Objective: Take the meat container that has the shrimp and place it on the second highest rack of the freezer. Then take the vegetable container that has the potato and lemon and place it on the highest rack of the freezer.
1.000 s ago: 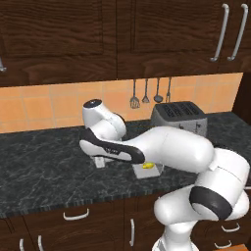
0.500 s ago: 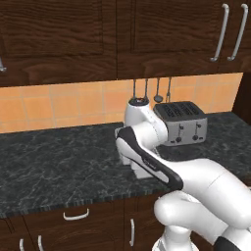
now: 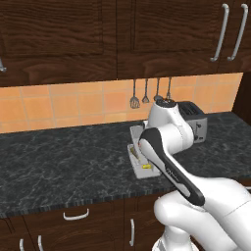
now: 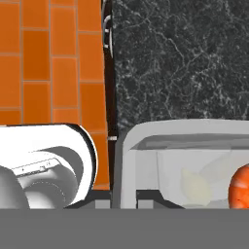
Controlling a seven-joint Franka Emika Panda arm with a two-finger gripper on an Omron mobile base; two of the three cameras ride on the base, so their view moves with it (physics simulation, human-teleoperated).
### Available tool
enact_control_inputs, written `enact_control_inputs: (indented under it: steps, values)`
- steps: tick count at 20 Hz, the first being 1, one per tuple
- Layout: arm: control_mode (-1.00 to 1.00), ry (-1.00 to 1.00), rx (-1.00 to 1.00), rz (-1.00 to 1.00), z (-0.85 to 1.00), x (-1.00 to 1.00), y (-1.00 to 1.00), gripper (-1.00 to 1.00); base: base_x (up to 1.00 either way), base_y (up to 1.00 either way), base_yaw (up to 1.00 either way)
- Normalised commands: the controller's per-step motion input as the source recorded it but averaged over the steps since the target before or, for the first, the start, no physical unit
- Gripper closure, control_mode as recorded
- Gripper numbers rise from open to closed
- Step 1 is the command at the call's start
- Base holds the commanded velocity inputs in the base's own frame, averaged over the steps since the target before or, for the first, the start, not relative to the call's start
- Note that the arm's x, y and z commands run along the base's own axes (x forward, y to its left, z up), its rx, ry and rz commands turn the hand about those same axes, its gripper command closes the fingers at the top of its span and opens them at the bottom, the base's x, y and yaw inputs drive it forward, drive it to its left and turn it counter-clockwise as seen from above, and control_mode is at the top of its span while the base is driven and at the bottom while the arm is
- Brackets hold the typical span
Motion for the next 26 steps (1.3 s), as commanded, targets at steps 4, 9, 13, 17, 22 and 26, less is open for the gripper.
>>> enact_control_inputs:
  steps: [4,9,13,17,22,26]
  values:
    - [-1.0,0.0,0.01,0.0,0.5,-0.54,-0.6,1.0,0.0,0.0,0.0]
    - [-1.0,0.0,0.0,0.0,0.38,-0.62,-0.53,1.0,0.0,0.0,0.0]
    - [-1.0,0.0,0.0,0.0,0.36,-0.52,-0.5,1.0,0.0,0.0,0.0]
    - [-1.0,0.0,0.0,0.0,0.31,-0.01,-0.55,1.0,0.0,0.0,0.0]
    - [-1.0,0.0,0.0,0.0,0.04,-0.2,-0.21,1.0,0.0,0.0,0.0]
    - [-1.0,0.0,-0.03,-0.04,0.0,-0.21,0.0,1.0,0.0,0.0,0.0]
